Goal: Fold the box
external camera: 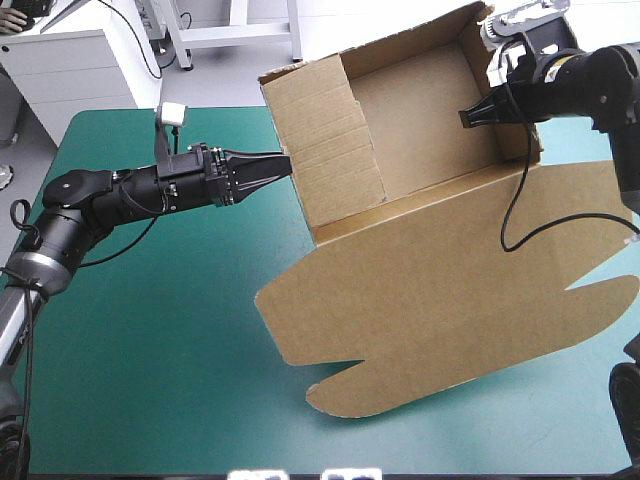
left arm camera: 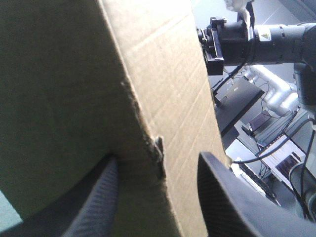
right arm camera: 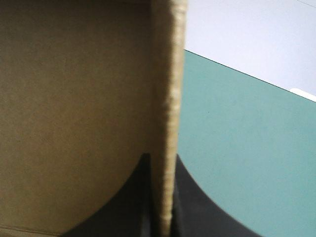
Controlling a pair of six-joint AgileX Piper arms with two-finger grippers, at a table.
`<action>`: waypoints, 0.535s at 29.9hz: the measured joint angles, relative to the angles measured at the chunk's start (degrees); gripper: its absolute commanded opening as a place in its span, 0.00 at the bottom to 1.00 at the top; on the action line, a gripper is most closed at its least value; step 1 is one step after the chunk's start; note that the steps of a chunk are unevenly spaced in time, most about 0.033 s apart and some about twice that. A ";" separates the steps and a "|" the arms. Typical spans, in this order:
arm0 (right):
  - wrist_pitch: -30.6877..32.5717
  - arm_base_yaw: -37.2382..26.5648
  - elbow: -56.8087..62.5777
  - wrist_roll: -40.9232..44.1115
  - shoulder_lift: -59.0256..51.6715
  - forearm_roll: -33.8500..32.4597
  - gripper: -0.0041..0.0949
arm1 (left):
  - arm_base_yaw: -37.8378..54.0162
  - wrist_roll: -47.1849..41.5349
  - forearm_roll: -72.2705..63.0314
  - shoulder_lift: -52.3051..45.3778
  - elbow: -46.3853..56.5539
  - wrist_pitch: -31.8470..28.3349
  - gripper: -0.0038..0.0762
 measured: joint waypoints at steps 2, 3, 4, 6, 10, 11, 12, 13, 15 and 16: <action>0.00 0.00 0.00 0.00 0.00 0.00 0.02 | 0.00 -1.26 0.22 -0.04 -0.06 -0.95 0.50; 0.00 0.00 0.00 0.00 0.00 0.00 0.02 | 0.00 -2.13 0.87 -0.04 -0.14 -1.74 0.50; 0.00 0.00 0.00 0.00 0.00 0.00 0.02 | 0.00 -2.92 1.64 -0.11 -0.20 -2.60 0.50; 0.00 0.00 0.00 -0.14 0.00 0.05 0.02 | 0.00 -5.43 5.03 -0.33 -0.64 -4.61 0.50; 0.00 0.00 0.00 -0.19 0.00 -0.07 0.02 | 0.00 -10.81 13.53 -0.71 -3.37 -6.99 0.50; 0.00 0.00 0.00 -0.19 0.00 -0.14 0.02 | 0.00 -12.47 15.76 -0.85 -4.35 -7.56 0.50; 0.00 0.00 0.00 -0.19 0.00 -0.14 0.02 | 0.00 -14.31 17.55 -0.97 -5.16 -8.14 0.50; 0.00 0.00 0.00 -0.19 0.00 -0.14 0.02 | 0.00 -16.46 19.73 -1.10 -6.17 -8.71 0.50; 0.00 0.00 0.00 -0.19 0.06 -0.14 0.03 | 0.00 -20.44 23.34 -1.21 -7.65 -9.63 0.50; 0.00 0.00 0.00 -0.12 0.06 -0.14 0.03 | 0.00 -22.16 24.91 -1.33 -8.20 -10.09 0.50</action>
